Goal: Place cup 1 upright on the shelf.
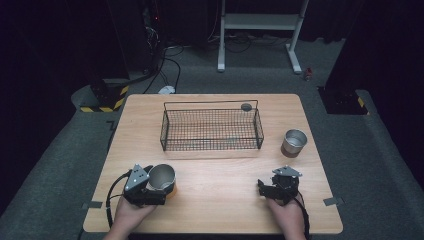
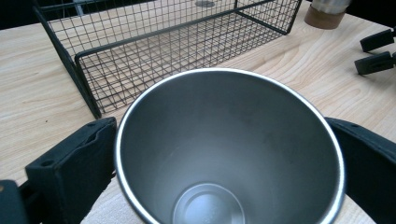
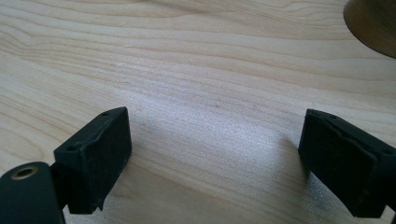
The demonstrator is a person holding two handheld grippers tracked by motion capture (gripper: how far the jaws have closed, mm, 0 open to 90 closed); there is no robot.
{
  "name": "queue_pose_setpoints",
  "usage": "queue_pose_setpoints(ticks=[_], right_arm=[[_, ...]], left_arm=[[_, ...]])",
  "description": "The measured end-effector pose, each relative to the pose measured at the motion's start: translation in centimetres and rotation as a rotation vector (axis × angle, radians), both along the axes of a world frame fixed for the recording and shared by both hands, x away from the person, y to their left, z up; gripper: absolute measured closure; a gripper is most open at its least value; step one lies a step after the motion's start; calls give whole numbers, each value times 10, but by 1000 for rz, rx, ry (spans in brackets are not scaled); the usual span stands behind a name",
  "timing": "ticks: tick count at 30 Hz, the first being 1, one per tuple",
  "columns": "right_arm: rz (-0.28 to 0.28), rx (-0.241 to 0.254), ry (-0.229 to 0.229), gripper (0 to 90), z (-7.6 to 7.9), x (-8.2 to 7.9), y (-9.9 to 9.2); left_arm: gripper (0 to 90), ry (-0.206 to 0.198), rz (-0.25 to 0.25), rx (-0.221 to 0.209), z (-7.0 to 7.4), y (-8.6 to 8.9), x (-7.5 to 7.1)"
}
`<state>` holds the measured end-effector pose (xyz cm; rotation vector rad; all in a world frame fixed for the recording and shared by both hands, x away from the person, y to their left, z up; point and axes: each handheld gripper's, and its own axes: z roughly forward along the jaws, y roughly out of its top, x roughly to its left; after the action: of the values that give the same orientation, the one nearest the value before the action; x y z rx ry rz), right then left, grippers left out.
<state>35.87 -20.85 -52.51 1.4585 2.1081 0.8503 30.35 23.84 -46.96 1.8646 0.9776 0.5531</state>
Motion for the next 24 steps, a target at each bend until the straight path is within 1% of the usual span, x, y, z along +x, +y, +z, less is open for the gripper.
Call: queue_pose_setpoints(ticks=[4,7,15,20,24], right_arm=[[0,0,0,93,0,0,0],[0,0,0,93,0,0,0],[0,0,0,93,0,0,0],[0,0,0,93,0,0,0],[0,0,0,93,0,0,0]], left_arm=[[5,1,-6,-6,-3,1,-1],[5,9,-7,3,-6,1,-1],[5,10,-3,16,-13,-1,-1],[5,12,-1,7,-14,1,-1],[5,1,2,0,-14,2,-2]])
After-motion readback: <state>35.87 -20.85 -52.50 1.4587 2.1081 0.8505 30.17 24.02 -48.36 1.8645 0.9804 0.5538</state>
